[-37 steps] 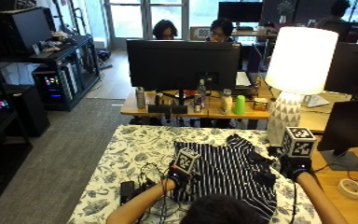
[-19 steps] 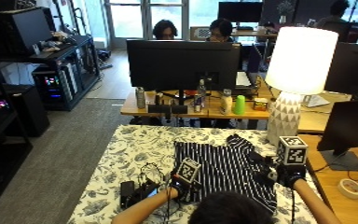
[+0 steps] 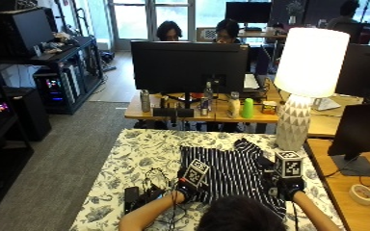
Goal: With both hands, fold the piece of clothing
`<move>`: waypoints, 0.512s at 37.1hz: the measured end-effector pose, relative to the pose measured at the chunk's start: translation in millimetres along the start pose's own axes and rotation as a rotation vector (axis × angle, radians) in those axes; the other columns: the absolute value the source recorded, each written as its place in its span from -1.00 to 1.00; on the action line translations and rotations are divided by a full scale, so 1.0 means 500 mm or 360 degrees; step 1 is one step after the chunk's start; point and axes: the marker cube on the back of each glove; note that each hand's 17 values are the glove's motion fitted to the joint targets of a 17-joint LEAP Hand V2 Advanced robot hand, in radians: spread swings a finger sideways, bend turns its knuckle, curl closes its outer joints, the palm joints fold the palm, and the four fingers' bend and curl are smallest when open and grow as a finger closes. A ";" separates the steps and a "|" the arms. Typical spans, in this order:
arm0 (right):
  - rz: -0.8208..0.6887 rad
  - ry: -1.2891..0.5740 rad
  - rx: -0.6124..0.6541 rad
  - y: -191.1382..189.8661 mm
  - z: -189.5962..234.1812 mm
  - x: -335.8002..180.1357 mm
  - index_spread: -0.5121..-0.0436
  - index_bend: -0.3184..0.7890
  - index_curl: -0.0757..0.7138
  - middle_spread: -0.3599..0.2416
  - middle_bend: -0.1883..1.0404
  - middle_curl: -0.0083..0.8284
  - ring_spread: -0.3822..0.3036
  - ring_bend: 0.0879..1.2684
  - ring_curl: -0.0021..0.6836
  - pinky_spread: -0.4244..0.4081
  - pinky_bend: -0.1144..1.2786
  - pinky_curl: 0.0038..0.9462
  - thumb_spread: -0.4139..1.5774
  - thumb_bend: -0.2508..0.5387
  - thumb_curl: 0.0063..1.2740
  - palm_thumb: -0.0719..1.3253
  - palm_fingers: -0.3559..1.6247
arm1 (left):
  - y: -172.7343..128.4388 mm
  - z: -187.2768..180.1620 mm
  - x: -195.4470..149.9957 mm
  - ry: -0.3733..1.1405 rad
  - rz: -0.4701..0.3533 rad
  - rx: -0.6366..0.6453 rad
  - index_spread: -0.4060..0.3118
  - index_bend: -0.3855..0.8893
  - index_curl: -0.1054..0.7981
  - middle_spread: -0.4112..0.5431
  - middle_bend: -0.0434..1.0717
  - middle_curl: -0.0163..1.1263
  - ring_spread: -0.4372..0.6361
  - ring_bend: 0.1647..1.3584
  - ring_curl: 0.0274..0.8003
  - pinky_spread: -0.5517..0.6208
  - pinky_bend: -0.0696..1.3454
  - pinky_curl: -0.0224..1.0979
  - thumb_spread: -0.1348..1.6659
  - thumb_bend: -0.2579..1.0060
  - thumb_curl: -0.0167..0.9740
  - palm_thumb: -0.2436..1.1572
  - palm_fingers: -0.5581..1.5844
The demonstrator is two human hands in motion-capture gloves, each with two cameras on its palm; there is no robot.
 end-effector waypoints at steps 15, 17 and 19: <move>-0.0240 0.0093 -0.0156 -0.092 0.146 -0.023 0.02 -0.35 -0.28 0.13 -0.41 -0.13 0.12 -0.27 0.15 0.24 0.13 -0.17 0.55 -0.36 -0.65 -0.21 -0.19 | -0.039 -0.050 -0.012 -0.0031 -0.0076 0.0169 -0.56 -0.08 0.00 -0.66 -0.53 -0.35 -0.76 -0.37 -0.20 -0.81 0.09 -0.31 0.56 -0.40 -0.32 0.39 0.62; -0.0244 0.0115 -0.0187 -0.102 0.170 -0.026 0.01 -0.36 -0.32 0.13 -0.41 -0.13 0.17 -0.28 0.15 0.30 0.17 -0.16 0.54 -0.37 -0.64 -0.19 -0.22 | -0.038 -0.059 -0.011 -0.0010 -0.0062 0.0189 -0.57 -0.11 0.02 -0.70 -0.50 -0.32 -0.79 -0.39 -0.19 -0.81 0.06 -0.32 0.58 -0.41 -0.33 0.39 0.64; -0.0235 0.0144 -0.0205 -0.115 0.193 -0.027 0.01 -0.37 -0.36 0.16 -0.43 -0.14 0.27 -0.32 0.12 0.41 0.25 -0.13 0.52 -0.38 -0.63 -0.16 -0.31 | -0.028 -0.066 -0.008 0.0044 -0.0031 0.0156 -0.58 -0.15 0.02 -0.73 -0.44 -0.29 -0.81 -0.40 -0.18 -0.81 0.03 -0.32 0.61 -0.40 -0.34 0.40 0.65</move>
